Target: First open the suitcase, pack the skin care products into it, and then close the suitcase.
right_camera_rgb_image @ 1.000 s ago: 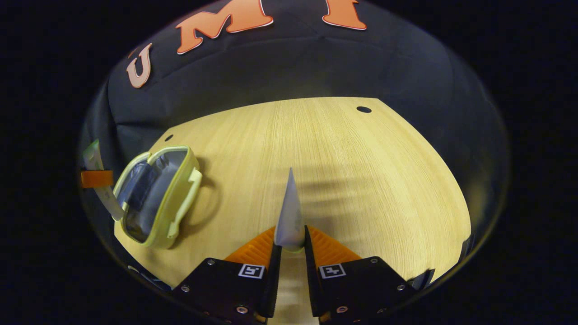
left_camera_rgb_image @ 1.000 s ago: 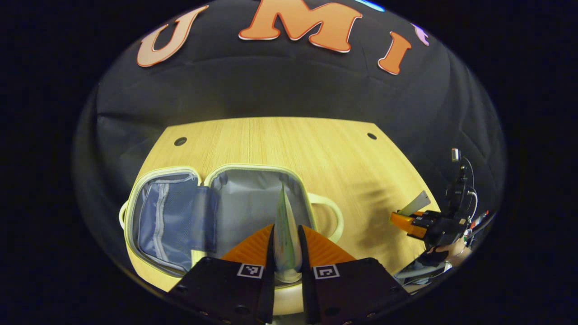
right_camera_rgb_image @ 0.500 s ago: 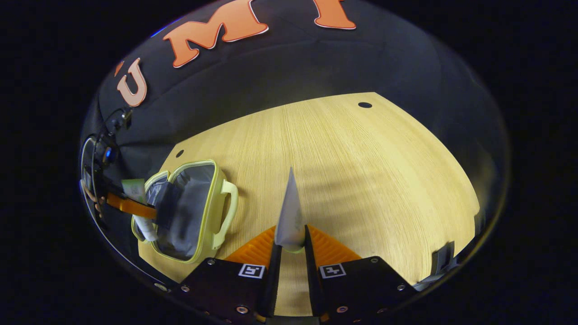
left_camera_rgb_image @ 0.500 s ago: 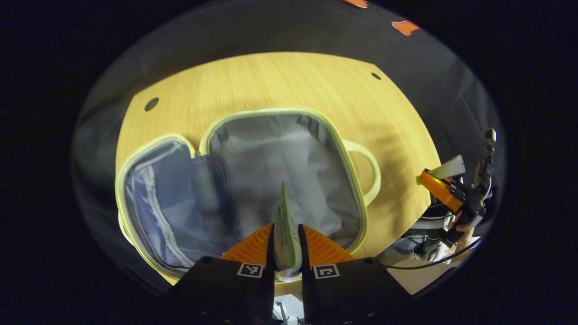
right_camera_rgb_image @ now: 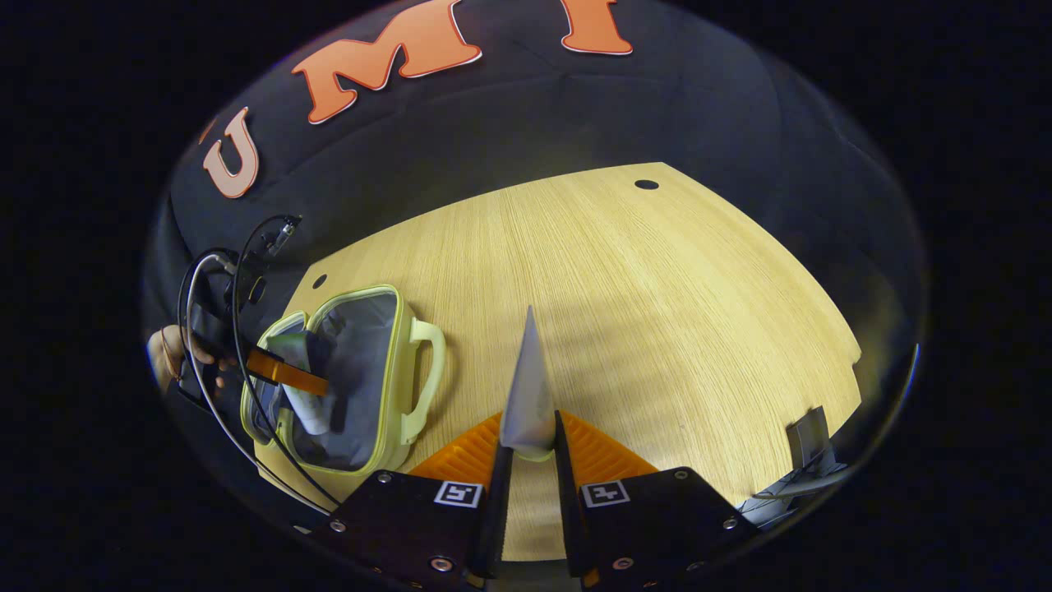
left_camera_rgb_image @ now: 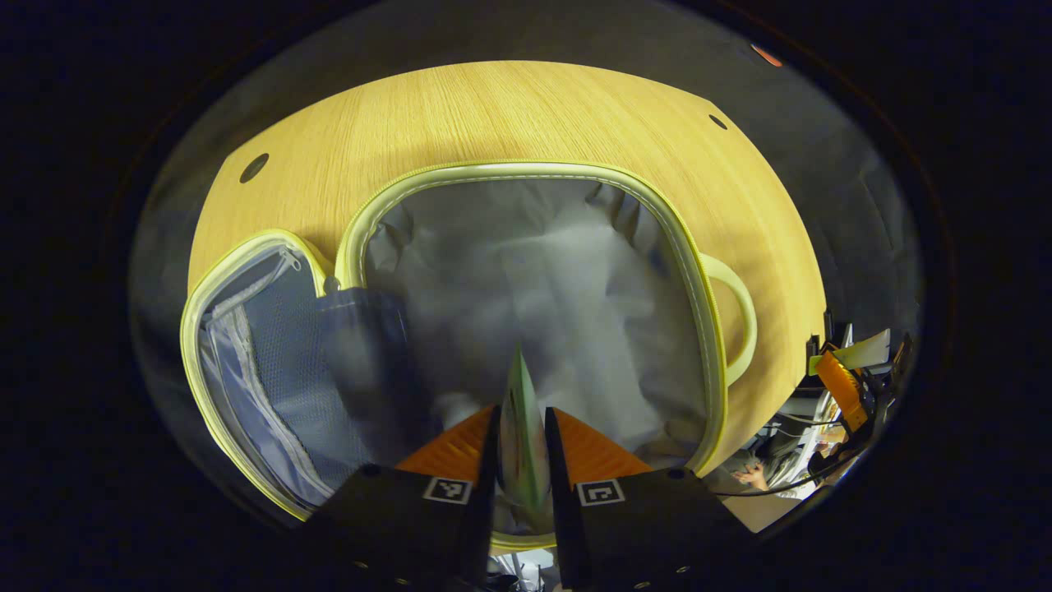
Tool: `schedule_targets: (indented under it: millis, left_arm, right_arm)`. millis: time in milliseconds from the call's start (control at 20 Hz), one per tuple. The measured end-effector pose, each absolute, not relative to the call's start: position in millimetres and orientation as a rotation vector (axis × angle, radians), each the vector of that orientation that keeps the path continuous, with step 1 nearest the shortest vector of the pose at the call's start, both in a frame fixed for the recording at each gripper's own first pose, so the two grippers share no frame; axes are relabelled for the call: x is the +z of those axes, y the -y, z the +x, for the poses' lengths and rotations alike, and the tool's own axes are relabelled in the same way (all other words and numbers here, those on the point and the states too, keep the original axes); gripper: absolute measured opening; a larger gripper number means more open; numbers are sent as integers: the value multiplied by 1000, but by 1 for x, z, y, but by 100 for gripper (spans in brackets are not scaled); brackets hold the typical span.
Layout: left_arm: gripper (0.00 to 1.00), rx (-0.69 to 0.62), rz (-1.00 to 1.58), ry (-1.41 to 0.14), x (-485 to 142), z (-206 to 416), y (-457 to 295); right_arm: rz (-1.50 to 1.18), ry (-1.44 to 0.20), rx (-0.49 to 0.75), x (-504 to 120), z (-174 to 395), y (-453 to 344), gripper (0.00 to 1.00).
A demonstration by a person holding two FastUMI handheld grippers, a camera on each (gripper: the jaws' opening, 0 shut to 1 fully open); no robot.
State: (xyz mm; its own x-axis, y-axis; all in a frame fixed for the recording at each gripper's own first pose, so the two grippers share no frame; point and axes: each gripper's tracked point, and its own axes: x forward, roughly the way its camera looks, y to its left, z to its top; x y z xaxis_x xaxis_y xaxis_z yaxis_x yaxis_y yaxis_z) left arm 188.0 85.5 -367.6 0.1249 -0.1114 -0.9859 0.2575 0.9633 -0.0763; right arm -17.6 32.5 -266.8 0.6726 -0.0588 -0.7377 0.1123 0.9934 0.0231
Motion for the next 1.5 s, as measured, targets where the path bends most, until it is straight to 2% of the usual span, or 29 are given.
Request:
schedule_targets:
  millis: [250, 300, 450, 800, 850, 900, 1100, 1300, 1500]
  left_arm:
    - [100, -300, 122, -1346, -349, 183, -87]
    - [97, -306, 130, -1322, -342, 183, -89]
    - [97, -318, 142, -1217, -316, 182, -98]
    - [97, -231, 42, -1010, -254, 163, -144]
    - [97, -203, 32, -989, -248, 159, -154]
    - [97, -171, 25, -966, -241, 157, -165]
    - [97, -65, -47, -924, -228, 138, -204]
    - [97, 25, -89, -906, -229, 104, -238]
    - [97, 90, -132, -905, -240, 75, -266]
  right_arm:
    - [9, -818, -42, -247, -4, -58, 30]
    - [13, -816, -23, -242, -2, -65, 30]
    - [18, -804, 43, -223, 9, -91, 30]
    - [-24, -841, 252, -193, 28, -184, 30]
    - [-30, -858, 287, -196, 29, -201, 25]
    - [-47, -881, 322, -203, 29, -218, 30]
    - [-90, -1078, 453, -249, 12, -269, 30]
    - [-142, -1285, 433, -301, 3, -267, 30]
    - [-150, -1417, 314, -347, 2, -255, 30]
